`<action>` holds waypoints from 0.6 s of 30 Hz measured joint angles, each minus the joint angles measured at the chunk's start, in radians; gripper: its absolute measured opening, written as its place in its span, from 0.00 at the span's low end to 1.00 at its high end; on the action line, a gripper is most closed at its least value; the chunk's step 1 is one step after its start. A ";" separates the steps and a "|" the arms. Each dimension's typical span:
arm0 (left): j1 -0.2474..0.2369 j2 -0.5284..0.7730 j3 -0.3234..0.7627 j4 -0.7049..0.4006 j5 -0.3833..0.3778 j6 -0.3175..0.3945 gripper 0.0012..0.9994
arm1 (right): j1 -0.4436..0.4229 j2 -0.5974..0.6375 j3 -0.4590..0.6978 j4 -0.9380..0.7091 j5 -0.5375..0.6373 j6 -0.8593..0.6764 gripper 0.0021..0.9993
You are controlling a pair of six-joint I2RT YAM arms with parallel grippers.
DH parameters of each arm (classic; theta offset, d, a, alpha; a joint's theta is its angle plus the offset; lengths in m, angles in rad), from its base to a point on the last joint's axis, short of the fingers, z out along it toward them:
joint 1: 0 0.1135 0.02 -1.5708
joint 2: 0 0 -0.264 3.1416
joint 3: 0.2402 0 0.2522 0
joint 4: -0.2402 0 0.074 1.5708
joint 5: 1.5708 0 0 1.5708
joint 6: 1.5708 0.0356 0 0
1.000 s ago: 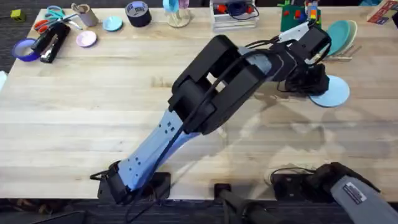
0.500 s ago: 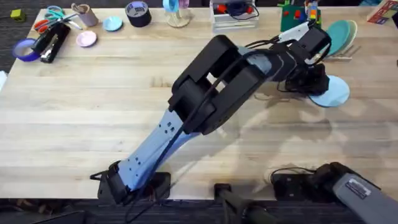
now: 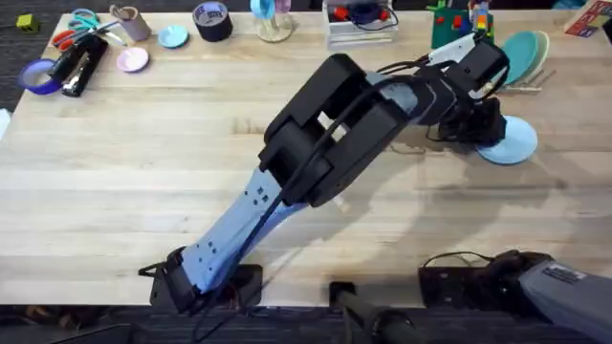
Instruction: Pick up the plates from the table one by one and place each into a slot on the dish rack.
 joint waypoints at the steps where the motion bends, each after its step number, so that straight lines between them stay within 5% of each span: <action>1: 0.000 0.000 0.000 0.000 0.000 0.000 0.04 | -0.003 0.014 0.000 -0.011 -0.015 -0.012 0.99; 18: 0.000 0.000 0.000 0.000 0.000 0.000 0.04 | -0.019 0.275 -0.003 -0.069 -0.080 -0.268 0.99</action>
